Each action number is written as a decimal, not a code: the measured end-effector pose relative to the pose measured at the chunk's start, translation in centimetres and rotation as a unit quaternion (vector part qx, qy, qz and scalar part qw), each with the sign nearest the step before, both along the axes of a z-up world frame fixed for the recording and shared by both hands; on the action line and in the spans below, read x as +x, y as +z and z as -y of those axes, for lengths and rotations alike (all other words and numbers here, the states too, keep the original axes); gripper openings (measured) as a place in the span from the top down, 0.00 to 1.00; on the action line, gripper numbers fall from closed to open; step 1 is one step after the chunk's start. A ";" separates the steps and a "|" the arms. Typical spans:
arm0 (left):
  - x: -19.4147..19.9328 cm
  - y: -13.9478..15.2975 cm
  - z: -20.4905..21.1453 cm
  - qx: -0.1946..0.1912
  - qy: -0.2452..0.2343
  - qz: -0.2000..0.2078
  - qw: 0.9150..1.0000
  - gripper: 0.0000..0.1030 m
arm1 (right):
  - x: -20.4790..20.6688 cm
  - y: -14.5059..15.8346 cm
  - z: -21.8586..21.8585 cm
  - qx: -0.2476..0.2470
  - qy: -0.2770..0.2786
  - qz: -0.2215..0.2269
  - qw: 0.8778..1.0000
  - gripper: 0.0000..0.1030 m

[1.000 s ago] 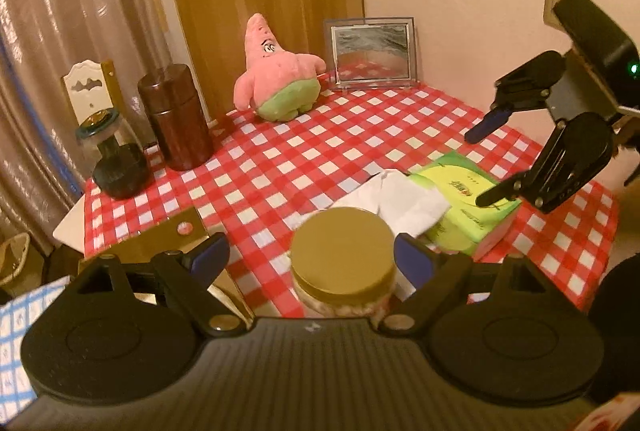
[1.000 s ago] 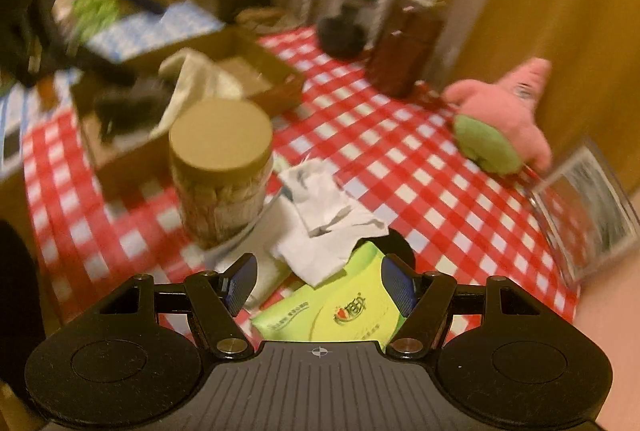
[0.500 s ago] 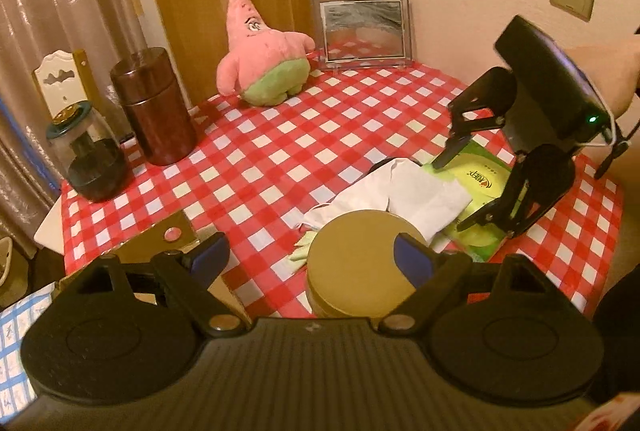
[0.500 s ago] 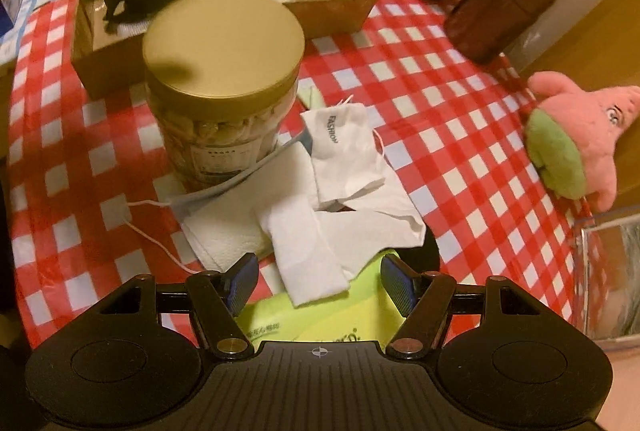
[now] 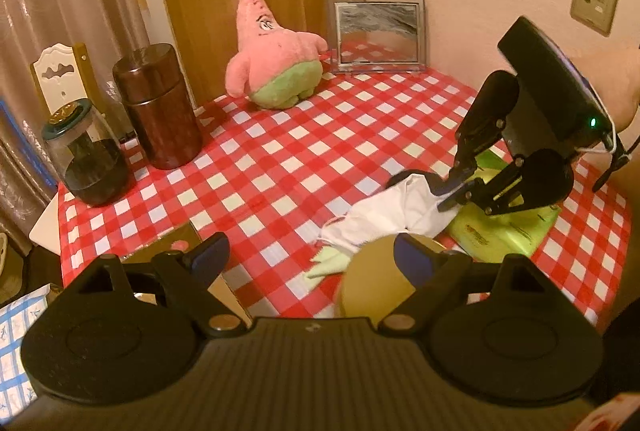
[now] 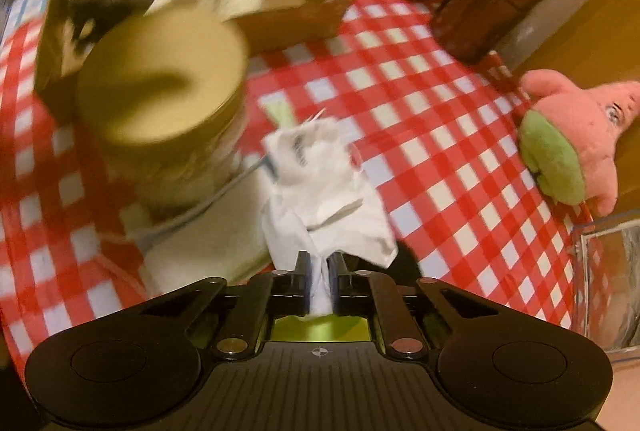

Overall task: Organize soft objects
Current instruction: 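Close the right gripper on the white cloth and lift it, then raise the white cloth with the right gripper while the left gripper grasps the dark hair tie, then carry the white cloth and hair tie over the tray and open both grippers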

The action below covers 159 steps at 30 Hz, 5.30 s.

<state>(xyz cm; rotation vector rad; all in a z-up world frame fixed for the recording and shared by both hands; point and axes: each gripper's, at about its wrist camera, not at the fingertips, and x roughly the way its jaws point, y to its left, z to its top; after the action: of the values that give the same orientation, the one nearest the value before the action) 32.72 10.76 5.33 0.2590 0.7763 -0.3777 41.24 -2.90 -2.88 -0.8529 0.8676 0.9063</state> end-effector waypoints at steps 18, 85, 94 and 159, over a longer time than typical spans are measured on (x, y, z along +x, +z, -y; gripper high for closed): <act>6.4 -2.5 -3.0 0.004 0.017 -0.021 1.000 0.15 | 9.3 -0.1 0.4 0.085 -0.113 -0.115 0.983 0.30; 16.3 -15.3 17.3 0.166 -0.272 -0.253 0.913 0.75 | 10.1 3.4 12.2 0.177 -0.236 0.068 0.953 0.96; 16.3 -15.6 17.0 0.154 -0.268 -0.234 0.922 0.92 | 9.9 3.4 12.9 0.178 -0.244 0.068 0.951 0.96; 0.1 -11.0 -18.3 0.049 0.118 -0.196 0.972 0.92 | -0.4 -0.2 -25.2 0.229 -0.122 -0.082 0.962 0.96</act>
<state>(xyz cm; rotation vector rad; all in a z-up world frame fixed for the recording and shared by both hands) 32.86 29.11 -5.64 0.1826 1.2041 -0.1650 40.81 22.32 -3.08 -0.2656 0.8364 0.9181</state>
